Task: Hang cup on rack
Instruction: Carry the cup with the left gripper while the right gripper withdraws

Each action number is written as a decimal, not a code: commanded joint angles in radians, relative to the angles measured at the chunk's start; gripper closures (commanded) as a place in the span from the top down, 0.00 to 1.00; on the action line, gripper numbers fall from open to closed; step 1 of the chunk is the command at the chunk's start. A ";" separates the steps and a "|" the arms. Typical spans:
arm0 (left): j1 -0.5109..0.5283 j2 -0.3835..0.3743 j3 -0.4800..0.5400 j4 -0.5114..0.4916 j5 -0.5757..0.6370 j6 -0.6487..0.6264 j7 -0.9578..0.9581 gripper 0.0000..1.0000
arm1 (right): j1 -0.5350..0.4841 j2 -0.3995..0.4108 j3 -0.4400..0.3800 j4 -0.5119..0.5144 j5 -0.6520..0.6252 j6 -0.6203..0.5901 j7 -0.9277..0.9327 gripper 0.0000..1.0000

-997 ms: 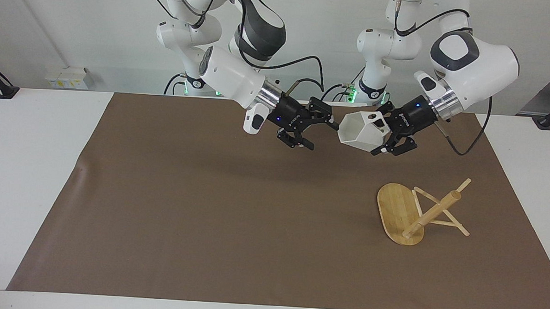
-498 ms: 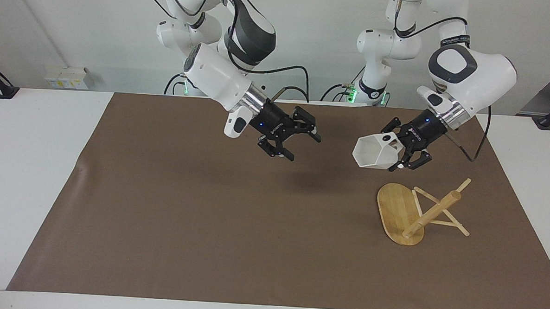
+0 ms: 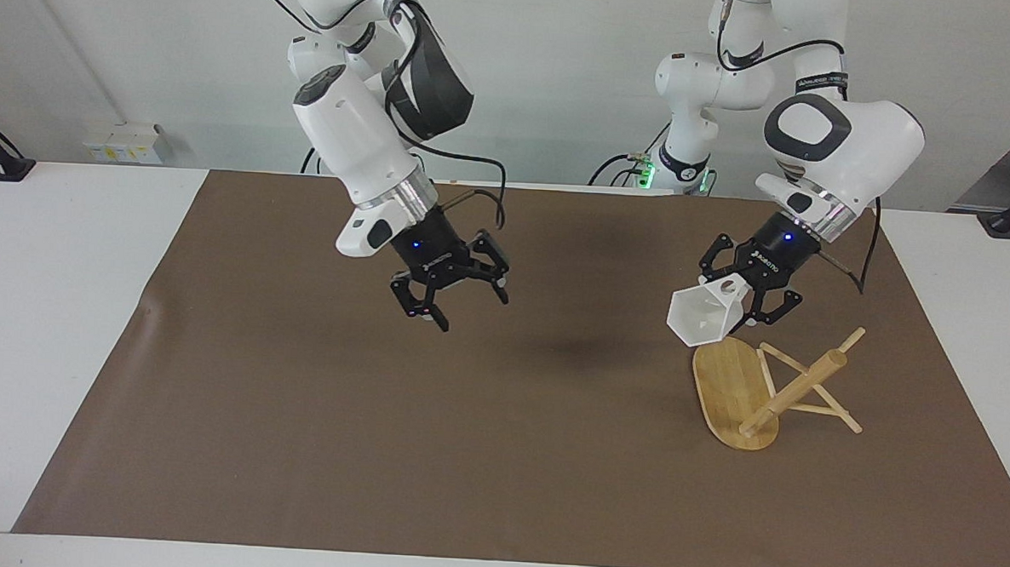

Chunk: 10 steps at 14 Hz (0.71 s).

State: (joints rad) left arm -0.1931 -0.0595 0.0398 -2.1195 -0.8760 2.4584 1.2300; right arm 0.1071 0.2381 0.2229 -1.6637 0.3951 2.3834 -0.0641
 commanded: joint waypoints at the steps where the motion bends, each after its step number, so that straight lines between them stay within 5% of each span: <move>1: -0.034 0.010 0.006 -0.014 0.032 0.080 -0.137 0.00 | -0.070 -0.034 0.013 -0.007 -0.044 -0.021 -0.023 1.00; 10: -0.062 0.055 0.008 -0.013 0.055 0.175 -0.381 0.00 | -0.277 -0.121 0.007 0.005 -0.303 -0.317 -0.092 1.00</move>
State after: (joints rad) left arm -0.2317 -0.0054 0.0376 -2.1216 -0.8407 2.5909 0.9178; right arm -0.1297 0.1338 0.2209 -1.6614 0.1397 2.1318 -0.1477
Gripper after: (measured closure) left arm 0.295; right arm 0.000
